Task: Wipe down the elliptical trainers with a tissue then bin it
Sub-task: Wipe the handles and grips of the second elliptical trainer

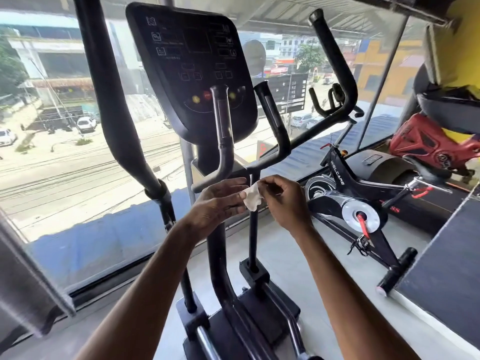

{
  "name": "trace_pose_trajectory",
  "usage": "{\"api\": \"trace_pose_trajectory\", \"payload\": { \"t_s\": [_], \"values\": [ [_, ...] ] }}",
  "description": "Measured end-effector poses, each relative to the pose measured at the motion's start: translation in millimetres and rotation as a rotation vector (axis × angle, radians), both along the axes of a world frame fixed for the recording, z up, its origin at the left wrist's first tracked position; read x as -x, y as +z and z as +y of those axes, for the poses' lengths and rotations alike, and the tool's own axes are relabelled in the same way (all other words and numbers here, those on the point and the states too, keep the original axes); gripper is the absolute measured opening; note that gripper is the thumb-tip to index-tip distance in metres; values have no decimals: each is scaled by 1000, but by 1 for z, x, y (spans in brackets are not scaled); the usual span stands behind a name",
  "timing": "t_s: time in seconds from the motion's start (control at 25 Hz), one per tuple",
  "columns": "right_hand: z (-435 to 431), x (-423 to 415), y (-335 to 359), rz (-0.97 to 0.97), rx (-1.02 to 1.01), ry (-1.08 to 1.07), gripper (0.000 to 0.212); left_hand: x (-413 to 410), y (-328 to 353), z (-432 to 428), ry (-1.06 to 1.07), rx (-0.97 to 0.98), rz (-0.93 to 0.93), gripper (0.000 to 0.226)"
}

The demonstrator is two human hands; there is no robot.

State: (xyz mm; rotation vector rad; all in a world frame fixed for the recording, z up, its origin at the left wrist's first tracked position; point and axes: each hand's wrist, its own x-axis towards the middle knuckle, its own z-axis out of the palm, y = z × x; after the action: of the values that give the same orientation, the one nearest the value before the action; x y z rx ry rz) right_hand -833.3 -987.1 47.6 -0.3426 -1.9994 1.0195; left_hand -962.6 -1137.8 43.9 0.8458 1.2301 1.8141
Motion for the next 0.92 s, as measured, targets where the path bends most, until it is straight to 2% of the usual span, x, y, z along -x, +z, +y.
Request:
{"api": "trace_pose_trajectory", "payload": {
  "t_s": [0.2,0.32,0.4,0.48,0.56,0.64,0.76,0.92],
  "values": [
    [8,-8,-1,-22,99,42,11,-23,-3,2,9,0,45,51],
    [8,-10,-4,-26,140,88,10,-35,-3,3,145,-2,125,25],
    [2,-10,-4,44,304,187,8,-41,1,3,243,24,140,14],
    [-2,-12,-3,118,493,316,18,-45,5,3,312,49,105,13],
    [-2,-15,-3,131,523,359,37,-43,9,3,392,86,107,18],
    [-2,-17,-6,110,329,313,49,-40,10,5,459,115,116,21],
    [-3,-12,-11,137,-59,185,29,-36,14,6,489,150,64,23],
    [0,-7,-9,194,-275,30,15,-30,22,6,451,164,-61,13]
  ]
}}
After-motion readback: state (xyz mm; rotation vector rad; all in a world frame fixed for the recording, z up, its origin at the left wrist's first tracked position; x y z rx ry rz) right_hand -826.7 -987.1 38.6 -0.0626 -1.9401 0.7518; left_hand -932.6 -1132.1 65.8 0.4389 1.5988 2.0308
